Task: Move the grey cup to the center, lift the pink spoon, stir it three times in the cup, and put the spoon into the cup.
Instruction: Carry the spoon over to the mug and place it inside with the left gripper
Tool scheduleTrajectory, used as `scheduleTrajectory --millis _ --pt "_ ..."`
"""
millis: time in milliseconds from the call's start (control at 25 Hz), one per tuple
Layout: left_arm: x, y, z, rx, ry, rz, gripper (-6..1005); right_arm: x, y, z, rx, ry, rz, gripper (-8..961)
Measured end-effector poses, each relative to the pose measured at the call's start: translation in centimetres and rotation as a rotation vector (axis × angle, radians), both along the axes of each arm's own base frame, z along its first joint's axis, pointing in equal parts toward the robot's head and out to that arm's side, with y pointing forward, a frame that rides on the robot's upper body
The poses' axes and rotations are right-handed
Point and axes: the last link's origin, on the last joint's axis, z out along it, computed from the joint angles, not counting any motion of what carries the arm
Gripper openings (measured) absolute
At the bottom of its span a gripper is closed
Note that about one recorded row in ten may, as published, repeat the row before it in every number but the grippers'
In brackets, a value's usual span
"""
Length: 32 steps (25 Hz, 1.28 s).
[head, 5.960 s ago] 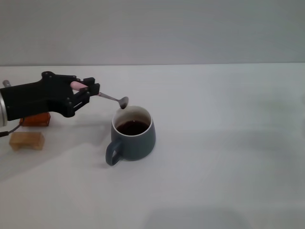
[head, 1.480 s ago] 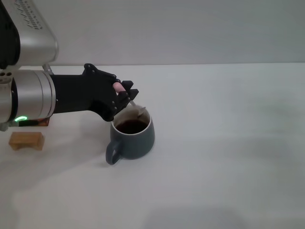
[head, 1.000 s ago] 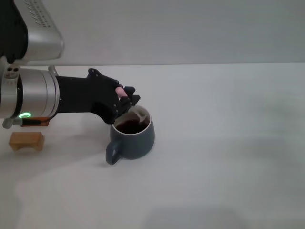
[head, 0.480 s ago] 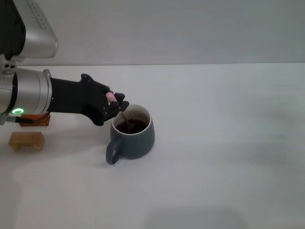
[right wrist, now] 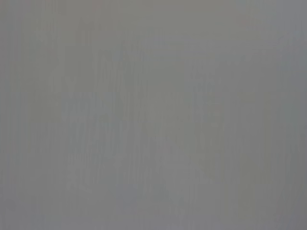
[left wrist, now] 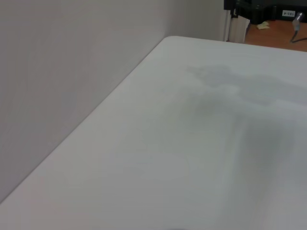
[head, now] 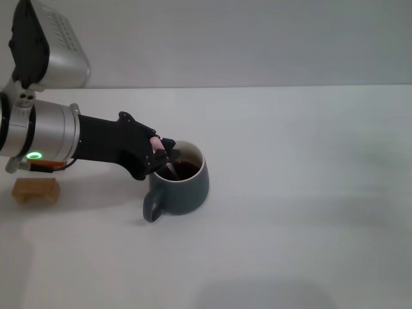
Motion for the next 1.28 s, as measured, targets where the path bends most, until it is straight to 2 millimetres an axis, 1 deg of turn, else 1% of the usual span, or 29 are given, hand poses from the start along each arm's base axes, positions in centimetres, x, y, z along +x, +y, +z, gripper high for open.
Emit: scheduleTrajectory --millis 280,520,560,680,840,920,960,1000,1120,1280 --pt "0.1 0.4 -0.8 -0.024 -0.001 0.003 145 0.0 -0.4 0.0 0.003 0.0 0.004 49" --pt "0.4 0.9 -1.1 -0.018 -0.004 0.001 145 -0.1 -0.7 0.0 0.004 0.001 0.01 50" --pt "0.6 1.3 -1.4 -0.015 -0.006 0.001 145 -0.3 -0.8 0.0 0.005 0.002 0.014 50" --pt "0.6 1.6 -1.6 -0.015 -0.007 0.004 145 -0.3 -0.9 0.1 0.006 0.002 0.015 50" --pt "0.8 2.5 -2.3 -0.002 -0.01 0.016 145 -0.3 -1.0 0.1 0.009 0.003 0.016 50" --pt "0.8 2.5 -2.3 -0.002 -0.01 0.016 145 -0.3 -1.0 0.1 0.009 0.003 0.015 50" --pt "0.6 3.2 -2.8 0.011 -0.005 0.03 145 -0.3 -1.0 0.2 0.01 0.003 0.016 51" --pt "0.5 3.3 -2.8 0.014 0.001 0.035 145 -0.3 -1.0 0.2 0.011 0.003 0.016 51" --pt "0.3 3.5 -2.9 0.018 0.009 0.04 145 -0.3 -1.1 0.3 0.012 0.003 0.017 51" --pt "-0.4 3.9 -2.7 0.04 0.03 0.058 145 -0.3 -1.1 0.3 0.014 0.003 0.018 51"
